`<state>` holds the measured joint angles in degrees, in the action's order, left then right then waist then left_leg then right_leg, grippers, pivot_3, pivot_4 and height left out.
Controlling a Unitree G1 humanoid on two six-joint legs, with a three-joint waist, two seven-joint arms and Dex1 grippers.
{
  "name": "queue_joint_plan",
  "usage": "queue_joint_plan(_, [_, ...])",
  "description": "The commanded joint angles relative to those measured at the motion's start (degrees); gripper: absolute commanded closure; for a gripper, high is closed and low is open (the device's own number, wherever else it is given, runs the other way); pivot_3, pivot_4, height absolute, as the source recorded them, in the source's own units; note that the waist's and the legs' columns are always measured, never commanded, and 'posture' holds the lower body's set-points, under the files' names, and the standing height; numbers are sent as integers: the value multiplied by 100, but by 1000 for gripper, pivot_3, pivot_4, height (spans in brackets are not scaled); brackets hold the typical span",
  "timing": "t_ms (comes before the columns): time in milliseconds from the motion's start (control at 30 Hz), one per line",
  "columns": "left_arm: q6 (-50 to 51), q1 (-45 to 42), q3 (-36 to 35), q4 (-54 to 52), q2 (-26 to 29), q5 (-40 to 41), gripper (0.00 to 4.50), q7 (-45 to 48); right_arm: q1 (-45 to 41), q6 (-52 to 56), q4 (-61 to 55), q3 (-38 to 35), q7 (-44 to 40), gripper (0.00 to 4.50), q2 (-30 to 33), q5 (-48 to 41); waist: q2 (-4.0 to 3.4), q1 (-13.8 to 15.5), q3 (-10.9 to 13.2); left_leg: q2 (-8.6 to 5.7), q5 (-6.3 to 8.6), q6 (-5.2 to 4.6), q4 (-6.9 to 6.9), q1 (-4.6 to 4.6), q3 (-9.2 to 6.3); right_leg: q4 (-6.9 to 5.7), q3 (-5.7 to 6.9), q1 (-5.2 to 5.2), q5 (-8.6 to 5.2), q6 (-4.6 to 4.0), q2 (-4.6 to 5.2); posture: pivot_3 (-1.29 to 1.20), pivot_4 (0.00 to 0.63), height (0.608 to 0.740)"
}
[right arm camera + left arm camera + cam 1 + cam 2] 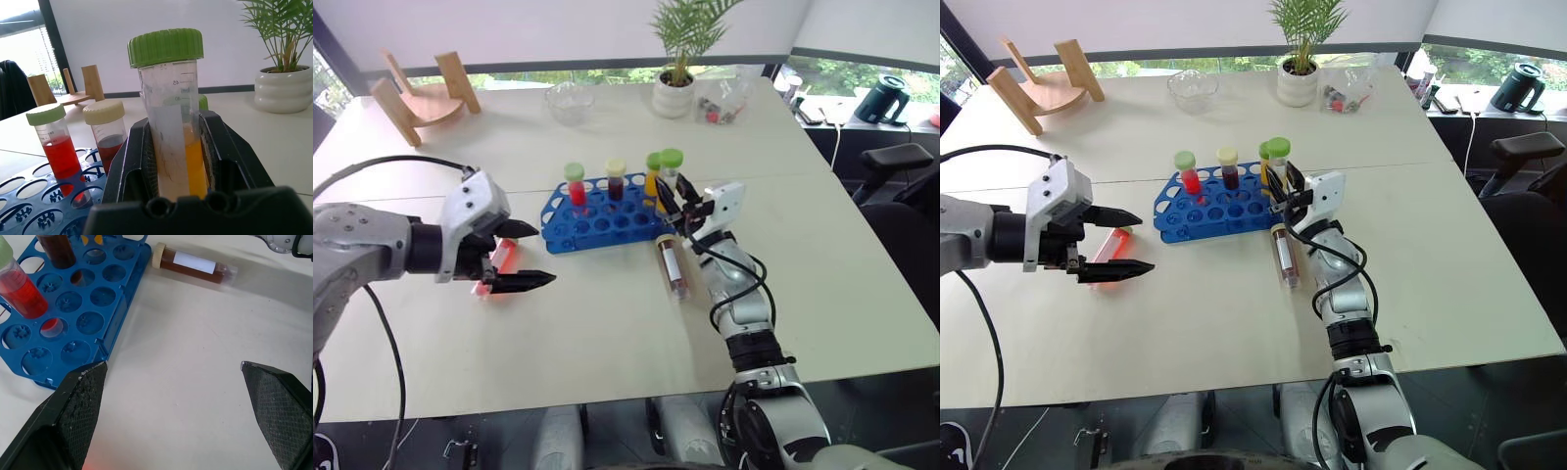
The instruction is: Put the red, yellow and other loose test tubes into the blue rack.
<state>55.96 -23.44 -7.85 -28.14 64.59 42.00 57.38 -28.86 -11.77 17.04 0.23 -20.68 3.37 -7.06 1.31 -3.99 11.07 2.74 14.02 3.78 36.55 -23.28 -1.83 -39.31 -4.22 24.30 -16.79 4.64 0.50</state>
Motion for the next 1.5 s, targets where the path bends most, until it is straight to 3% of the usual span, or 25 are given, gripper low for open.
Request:
queue_joint_plan(33, [-83,-102,-85,-51,22,32,0,10,142,-51,-27,87,4,3693,37,96,0,1,0,0,0,0,0,0,0,0,0,0,0,0,0,0,150,740])
queue_joint_plan(433, [-264,-27,14,48,-88,-47,0,35,414,-324,-217,330,98,3693,134,417,1,2,-1,0,0,0,1,0,0,-1,0,-1,0,0,0,0,150,740])
queue_joint_plan(800, [-336,17,55,90,-165,-104,0,29,103,-763,401,302,243,3693,139,536,0,-4,0,0,0,0,2,1,0,-3,-1,-1,0,0,0,0,150,740])
queue_joint_plan(833, [-352,26,52,101,-167,-115,0,32,135,-755,331,301,222,2658,154,514,0,-4,0,0,0,0,3,1,1,-3,-1,-1,0,-1,0,0,150,740])
queue_joint_plan(867, [-369,33,56,104,-177,-122,0,24,185,-716,215,293,209,2402,168,485,0,-2,0,0,0,0,3,1,1,-3,-1,-1,0,0,0,0,150,740])
queue_joint_plan(1000, [-442,30,109,113,-295,-150,0,-28,431,-472,-362,289,138,335,311,451,-1,18,0,0,0,0,3,0,-2,-4,0,-1,0,-1,0,0,150,740])
queue_joint_plan(1067, [-486,37,142,127,-354,-192,0,-34,539,-294,-650,297,71,161,410,450,-1,15,0,0,0,0,3,-2,-2,-4,1,-1,0,0,1,0,150,740])
queue_joint_plan(1233, [-840,265,279,73,-342,-413,0,142,660,1734,-2712,-71,-665,161,1525,-332,-8,39,5,-3,0,0,15,-6,-1,-5,0,-1,0,0,5,0,150,740])
queue_joint_plan(1400, [-1610,695,580,-13,97,-1147,0,526,-449,6906,-3652,282,-1743,161,3389,-1952,-17,10,10,1,2,-4,27,-1,2,-7,-2,-6,0,-1,0,0,150,740])
queue_joint_plan(1500, [-1699,659,661,-229,-34,-1199,0,401,-1619,9636,-3272,839,-2179,161,3894,-2710,-16,20,9,5,2,-8,35,-1,-1,-9,-1,-7,-2,-4,-4,0,150,740])
